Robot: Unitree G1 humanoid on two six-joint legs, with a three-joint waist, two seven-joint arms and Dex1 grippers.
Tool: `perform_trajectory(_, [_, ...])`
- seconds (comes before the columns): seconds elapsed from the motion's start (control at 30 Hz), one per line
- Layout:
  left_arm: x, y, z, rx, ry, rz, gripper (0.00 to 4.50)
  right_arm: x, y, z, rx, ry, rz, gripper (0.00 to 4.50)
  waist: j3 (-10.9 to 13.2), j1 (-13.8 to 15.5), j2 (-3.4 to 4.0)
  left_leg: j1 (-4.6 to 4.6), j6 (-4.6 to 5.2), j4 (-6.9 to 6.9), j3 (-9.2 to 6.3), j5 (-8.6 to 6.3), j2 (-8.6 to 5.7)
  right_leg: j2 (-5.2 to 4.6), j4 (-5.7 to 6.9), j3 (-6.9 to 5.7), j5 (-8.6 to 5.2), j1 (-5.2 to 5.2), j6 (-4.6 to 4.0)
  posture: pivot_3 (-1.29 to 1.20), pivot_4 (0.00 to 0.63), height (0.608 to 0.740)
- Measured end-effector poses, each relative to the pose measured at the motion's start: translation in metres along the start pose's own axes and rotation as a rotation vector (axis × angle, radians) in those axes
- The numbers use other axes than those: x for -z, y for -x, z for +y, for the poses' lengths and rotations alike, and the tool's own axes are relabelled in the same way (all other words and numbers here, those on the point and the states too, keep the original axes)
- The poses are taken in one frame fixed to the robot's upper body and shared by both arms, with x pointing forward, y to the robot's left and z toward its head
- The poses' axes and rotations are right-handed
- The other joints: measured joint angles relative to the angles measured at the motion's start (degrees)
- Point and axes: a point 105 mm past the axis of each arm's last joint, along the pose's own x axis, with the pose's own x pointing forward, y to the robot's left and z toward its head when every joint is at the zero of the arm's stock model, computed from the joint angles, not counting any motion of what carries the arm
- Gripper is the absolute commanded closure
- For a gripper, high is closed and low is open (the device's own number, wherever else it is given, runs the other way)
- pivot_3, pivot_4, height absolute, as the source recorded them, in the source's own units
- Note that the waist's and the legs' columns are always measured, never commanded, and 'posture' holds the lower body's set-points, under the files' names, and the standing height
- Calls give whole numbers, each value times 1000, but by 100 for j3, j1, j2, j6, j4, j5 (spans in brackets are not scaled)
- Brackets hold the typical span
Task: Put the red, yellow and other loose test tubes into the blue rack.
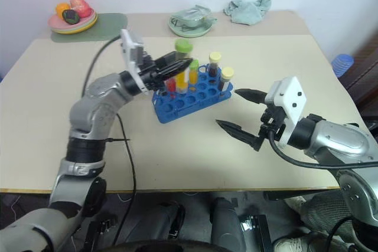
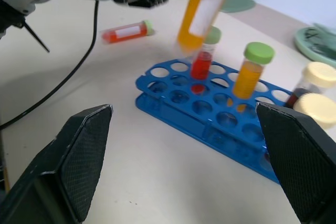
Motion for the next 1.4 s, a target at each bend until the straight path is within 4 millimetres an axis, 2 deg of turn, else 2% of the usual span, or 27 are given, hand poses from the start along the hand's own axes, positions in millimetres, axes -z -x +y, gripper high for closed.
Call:
perform_trajectory(0.13, [19,-12,-1,27,-2,24,3615,0,2,2,26,-7,-2,0,0,-4,0,2,0,0,4,0,1,1,0,2,0,0,0,0,150,740])
perform_trajectory(0.27, [36,-18,13,-43,-36,58,3615,1,4,5,47,-13,0,0,0,12,-2,2,1,0,4,0,1,0,-1,3,0,1,1,0,150,740])
perform_trajectory(0.47, [62,-24,21,-90,-27,84,3615,3,6,5,77,-30,-4,0,1,10,-3,1,2,0,4,-1,1,1,-2,2,1,1,2,0,150,740])
perform_trajectory(0.67, [67,-36,24,-108,-74,85,3615,2,6,6,91,-31,-5,0,1,7,-3,1,3,0,4,-1,1,0,-3,2,1,1,3,0,150,740])
perform_trajectory(1.37, [86,-37,27,-154,-140,88,3615,3,7,7,106,-35,-12,0,1,5,-4,41,9,-2,7,-5,3,3,-6,5,1,43,6,0,150,740])
perform_trajectory(1.4, [86,-36,27,-154,-133,85,3190,3,7,8,105,-35,-12,0,1,5,-4,41,9,-2,8,-5,3,3,-6,5,1,43,6,0,150,740])
